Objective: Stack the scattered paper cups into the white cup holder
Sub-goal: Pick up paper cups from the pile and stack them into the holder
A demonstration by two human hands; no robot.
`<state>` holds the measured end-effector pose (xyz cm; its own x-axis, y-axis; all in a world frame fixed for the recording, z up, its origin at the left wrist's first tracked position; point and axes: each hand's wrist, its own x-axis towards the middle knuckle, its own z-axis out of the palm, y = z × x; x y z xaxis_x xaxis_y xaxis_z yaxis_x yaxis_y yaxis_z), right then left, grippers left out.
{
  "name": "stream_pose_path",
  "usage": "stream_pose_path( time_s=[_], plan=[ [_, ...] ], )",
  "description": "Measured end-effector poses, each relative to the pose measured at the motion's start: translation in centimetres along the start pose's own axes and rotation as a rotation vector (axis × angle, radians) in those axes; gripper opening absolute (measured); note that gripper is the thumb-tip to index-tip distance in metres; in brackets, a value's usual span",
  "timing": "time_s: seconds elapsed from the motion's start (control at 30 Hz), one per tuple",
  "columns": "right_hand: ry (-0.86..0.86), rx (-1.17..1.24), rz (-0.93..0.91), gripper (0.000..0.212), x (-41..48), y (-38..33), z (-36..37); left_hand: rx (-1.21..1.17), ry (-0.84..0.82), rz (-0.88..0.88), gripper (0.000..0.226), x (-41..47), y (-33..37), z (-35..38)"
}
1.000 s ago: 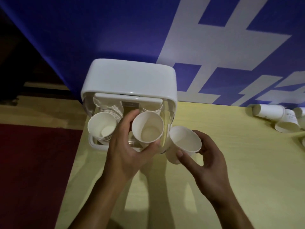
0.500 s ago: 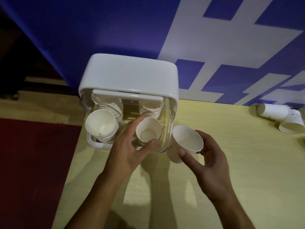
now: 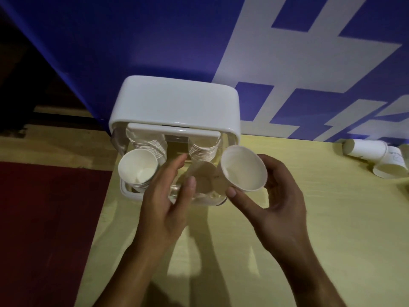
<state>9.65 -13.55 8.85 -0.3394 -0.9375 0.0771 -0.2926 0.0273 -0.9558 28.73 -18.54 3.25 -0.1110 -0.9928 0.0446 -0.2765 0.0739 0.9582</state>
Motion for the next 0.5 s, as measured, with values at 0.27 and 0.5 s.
stream_pose_path(
  time_s=[0.27, 0.5],
  plan=[
    [-0.097, -0.078, -0.056, 0.063, 1.2, 2.4, 4.2, -0.095, -0.004, 0.023, 0.044, 0.8, 1.4, 0.7],
    [-0.156, -0.235, -0.065, 0.081, 1.0, 5.0, 4.9, 0.01, -0.007, -0.045, 0.034, 1.1, -0.7, 1.5]
  ],
)
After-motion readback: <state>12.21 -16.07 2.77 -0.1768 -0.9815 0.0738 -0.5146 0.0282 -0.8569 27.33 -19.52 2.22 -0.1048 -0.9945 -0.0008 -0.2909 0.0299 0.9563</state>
